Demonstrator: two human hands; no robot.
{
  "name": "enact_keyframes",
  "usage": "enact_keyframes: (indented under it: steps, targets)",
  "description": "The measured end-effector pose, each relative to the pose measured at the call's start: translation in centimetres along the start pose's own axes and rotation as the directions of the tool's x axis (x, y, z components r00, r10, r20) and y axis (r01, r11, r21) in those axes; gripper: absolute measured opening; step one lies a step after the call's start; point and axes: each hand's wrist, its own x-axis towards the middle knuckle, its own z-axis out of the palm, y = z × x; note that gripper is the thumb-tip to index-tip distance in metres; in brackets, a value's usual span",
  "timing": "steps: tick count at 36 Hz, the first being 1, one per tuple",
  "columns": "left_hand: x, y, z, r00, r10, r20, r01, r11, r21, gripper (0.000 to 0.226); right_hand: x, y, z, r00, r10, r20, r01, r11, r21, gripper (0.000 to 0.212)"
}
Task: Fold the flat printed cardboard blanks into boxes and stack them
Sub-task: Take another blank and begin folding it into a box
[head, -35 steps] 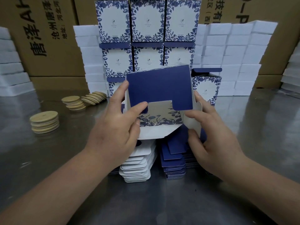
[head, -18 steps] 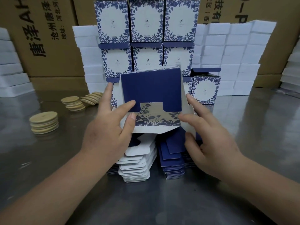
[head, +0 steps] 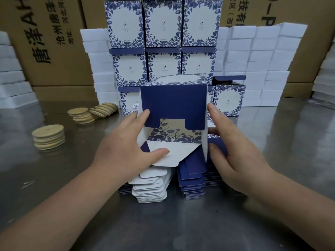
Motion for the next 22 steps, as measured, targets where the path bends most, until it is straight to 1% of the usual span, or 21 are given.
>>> enact_keyframes:
  steps: [2, 5, 9, 13, 17, 20, 22]
  targets:
    - [0.20, -0.16, 0.10, 0.998, 0.045, 0.050, -0.046, 0.998, 0.030, 0.104, 0.06, 0.13, 0.02, 0.999, -0.037, -0.026, 0.036, 0.998, -0.052, 0.061]
    - [0.34, -0.39, 0.18, 0.987, 0.100, 0.124, -0.107, 0.993, 0.054, 0.108, 0.05, 0.16, -0.04, 0.997, -0.067, -0.035, 0.062, 0.991, -0.118, 0.058]
    - [0.46, -0.47, 0.12, 0.980, 0.143, 0.141, -0.157, 0.983, 0.098, 0.111, 0.09, 0.21, -0.04, 0.997, -0.070, -0.038, 0.063, 0.986, -0.152, 0.053]
    - [0.42, -0.41, 0.07, 0.968, 0.199, 0.154, -0.214, 0.973, 0.090, 0.101, 0.10, 0.52, 0.13, 0.997, -0.054, -0.050, 0.045, 0.984, -0.173, 0.054]
    - [0.31, -0.32, 0.14, 0.962, 0.226, 0.155, -0.240, 0.967, 0.084, 0.088, 0.19, 0.29, 0.03, 1.000, 0.010, -0.004, -0.010, 0.983, -0.181, 0.049]
    - [0.22, -0.18, 0.19, 0.961, 0.219, 0.170, -0.238, 0.966, 0.102, 0.088, 0.41, -0.15, -0.10, 0.999, 0.047, 0.027, -0.040, 0.979, -0.199, 0.042]
    - [0.16, -0.04, 0.19, 0.962, 0.213, 0.170, -0.233, 0.967, 0.105, 0.089, 0.53, -0.44, -0.16, 0.999, 0.034, 0.014, -0.030, 0.969, -0.243, 0.039]
